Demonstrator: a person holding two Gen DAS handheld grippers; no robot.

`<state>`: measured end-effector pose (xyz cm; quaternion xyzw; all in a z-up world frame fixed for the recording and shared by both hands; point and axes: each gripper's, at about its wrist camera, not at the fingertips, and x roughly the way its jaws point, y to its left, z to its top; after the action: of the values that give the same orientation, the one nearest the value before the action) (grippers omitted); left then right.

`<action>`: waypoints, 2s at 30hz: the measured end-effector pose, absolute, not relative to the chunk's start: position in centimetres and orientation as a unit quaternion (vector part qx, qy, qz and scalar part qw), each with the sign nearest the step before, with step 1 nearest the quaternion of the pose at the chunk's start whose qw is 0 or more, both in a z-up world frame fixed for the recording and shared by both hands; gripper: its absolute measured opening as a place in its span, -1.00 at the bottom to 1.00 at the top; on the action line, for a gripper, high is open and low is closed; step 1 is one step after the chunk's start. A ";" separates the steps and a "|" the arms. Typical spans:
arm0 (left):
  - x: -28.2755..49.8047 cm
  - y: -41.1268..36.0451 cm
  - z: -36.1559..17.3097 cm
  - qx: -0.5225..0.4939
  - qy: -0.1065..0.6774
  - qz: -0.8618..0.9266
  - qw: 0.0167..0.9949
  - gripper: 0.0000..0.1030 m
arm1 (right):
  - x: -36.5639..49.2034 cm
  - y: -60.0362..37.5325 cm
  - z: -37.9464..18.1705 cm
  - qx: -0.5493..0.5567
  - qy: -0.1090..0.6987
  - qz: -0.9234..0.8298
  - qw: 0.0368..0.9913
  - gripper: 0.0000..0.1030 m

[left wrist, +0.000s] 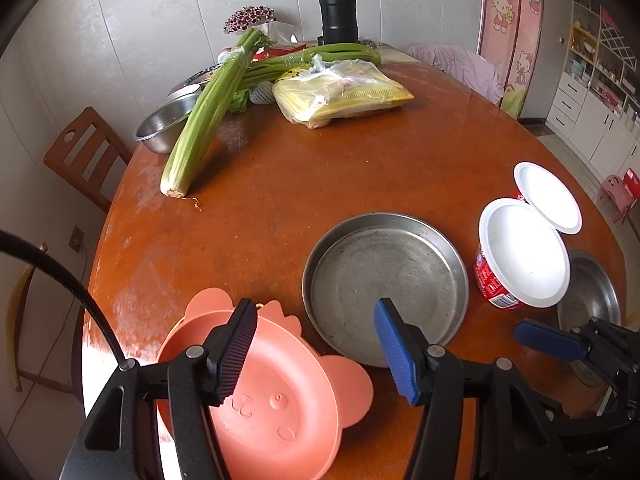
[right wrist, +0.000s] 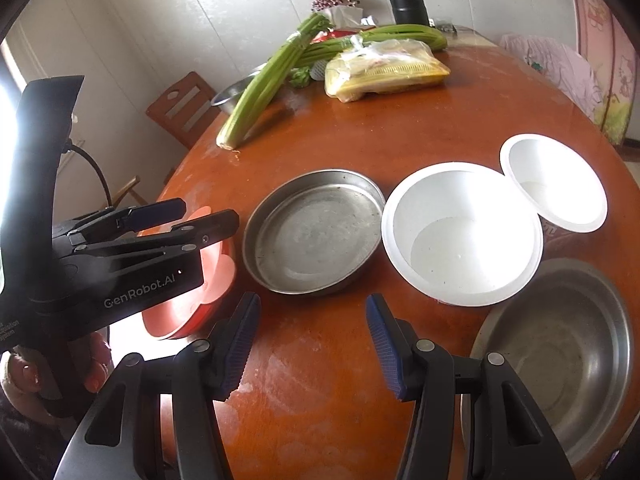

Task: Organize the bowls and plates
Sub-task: 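Move the left tool to the grey metal pan rim and grasp it, then lift the grey pan with the left tool toward the orange bowl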

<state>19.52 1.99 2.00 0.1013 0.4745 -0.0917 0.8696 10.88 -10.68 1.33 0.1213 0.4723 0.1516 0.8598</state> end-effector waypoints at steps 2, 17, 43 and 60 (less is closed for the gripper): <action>20.1 2.0 1.6 0.106 0.479 -0.093 0.866 0.18 | 11.3 -10.5 1.0 0.123 0.477 0.149 0.857 0.10; 24.3 2.1 -1.0 0.104 0.500 -0.103 0.854 0.19 | 14.1 -9.3 -1.4 0.137 0.506 0.122 0.843 0.10; 25.7 1.4 -3.7 0.126 0.512 -0.111 0.842 -0.53 | 16.5 -8.0 -3.1 0.117 0.511 0.106 0.845 0.14; 24.7 1.6 -1.6 0.108 0.476 -0.125 0.864 -0.52 | 15.6 -7.9 -2.1 0.121 0.489 0.101 0.858 0.14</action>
<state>24.73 1.60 -1.58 0.1075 0.4763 -0.1249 0.8637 15.56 -7.93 -2.07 0.1215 0.4886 0.1006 0.8581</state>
